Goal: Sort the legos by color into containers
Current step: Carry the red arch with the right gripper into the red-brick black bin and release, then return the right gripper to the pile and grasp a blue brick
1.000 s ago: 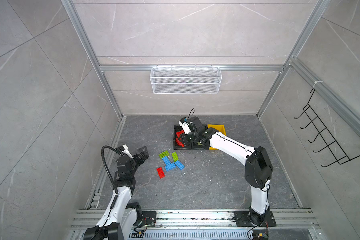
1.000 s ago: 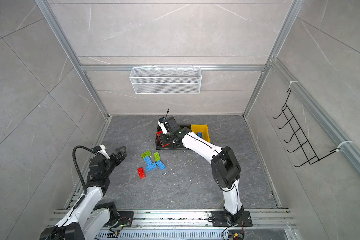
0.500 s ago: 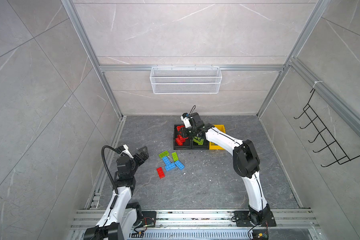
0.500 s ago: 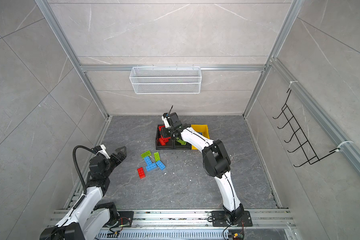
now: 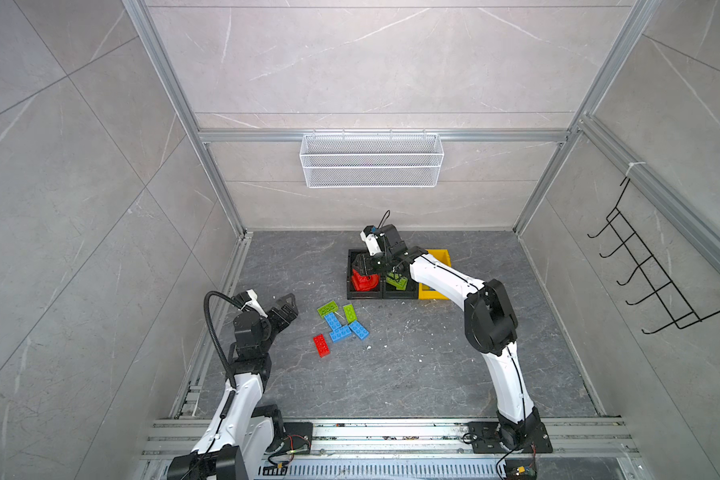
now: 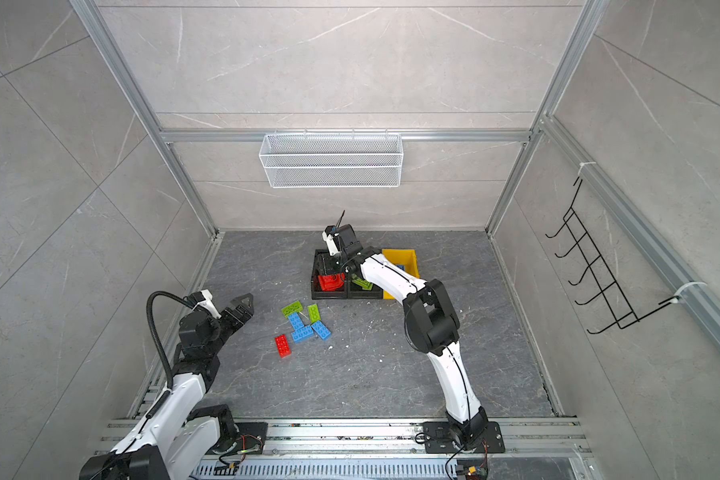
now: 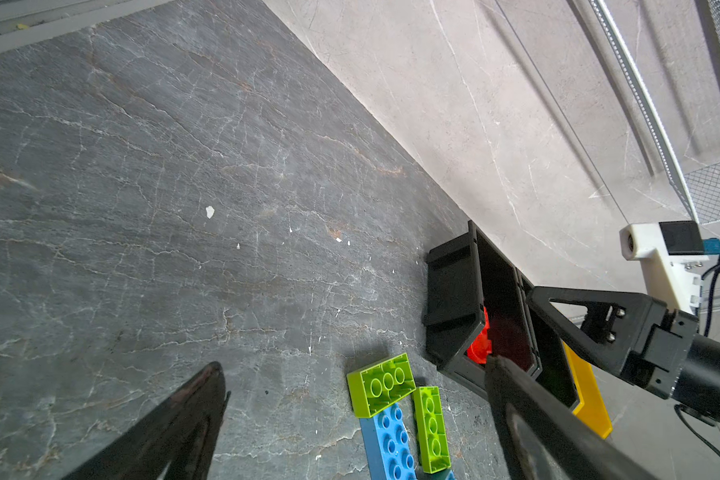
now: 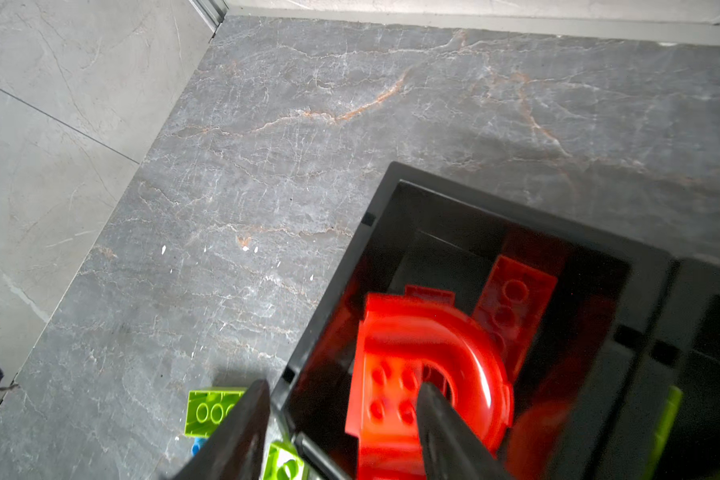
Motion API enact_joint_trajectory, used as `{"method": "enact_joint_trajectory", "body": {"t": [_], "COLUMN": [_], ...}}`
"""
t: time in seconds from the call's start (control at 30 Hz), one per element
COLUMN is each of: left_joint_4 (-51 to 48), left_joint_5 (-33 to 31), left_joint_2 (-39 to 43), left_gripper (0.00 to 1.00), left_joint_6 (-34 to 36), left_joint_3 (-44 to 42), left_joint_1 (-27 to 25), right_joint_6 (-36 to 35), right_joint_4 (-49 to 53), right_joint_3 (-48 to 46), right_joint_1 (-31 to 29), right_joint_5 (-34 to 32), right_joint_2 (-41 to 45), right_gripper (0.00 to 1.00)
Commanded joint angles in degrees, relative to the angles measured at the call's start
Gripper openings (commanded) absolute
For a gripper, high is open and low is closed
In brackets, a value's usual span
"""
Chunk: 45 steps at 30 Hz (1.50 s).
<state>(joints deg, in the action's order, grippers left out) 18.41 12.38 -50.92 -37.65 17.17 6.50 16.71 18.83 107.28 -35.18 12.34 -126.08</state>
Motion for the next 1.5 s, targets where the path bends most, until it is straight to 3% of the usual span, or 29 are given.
{"method": "enact_joint_trajectory", "body": {"t": [0.0,0.27,0.4,0.73,1.47], "left_joint_4": [1.27,1.27,1.01,1.71,-0.13], "left_joint_5": [1.08,0.85,0.20,1.68,1.51], "left_joint_2": [1.17,1.35,1.04,0.27,1.28], "left_gripper": [1.00,1.00,1.00,1.00,1.00], "left_joint_6": [1.26,1.66,2.13,2.74,2.86], "left_joint_3": [0.97,0.85,0.93,1.23,1.69], "left_joint_1": [0.23,0.16,0.17,0.09,0.12], "right_joint_6": [-2.03,-5.26,-7.83,-10.37,-8.52], "right_joint_4": [0.07,-1.60,1.87,3.14,1.40], "right_joint_3": [-5.19,-23.47,-26.95,-29.69,-27.56], "right_joint_1": [-0.62,-3.07,-7.09,-13.97,-15.70], "right_joint_5": [-0.57,-1.37,-6.04,-8.29,-6.16], "right_joint_2": [8.51,21.55,23.29,18.06,7.63], "right_gripper": [0.59,0.58,0.59,0.59,0.57]}}
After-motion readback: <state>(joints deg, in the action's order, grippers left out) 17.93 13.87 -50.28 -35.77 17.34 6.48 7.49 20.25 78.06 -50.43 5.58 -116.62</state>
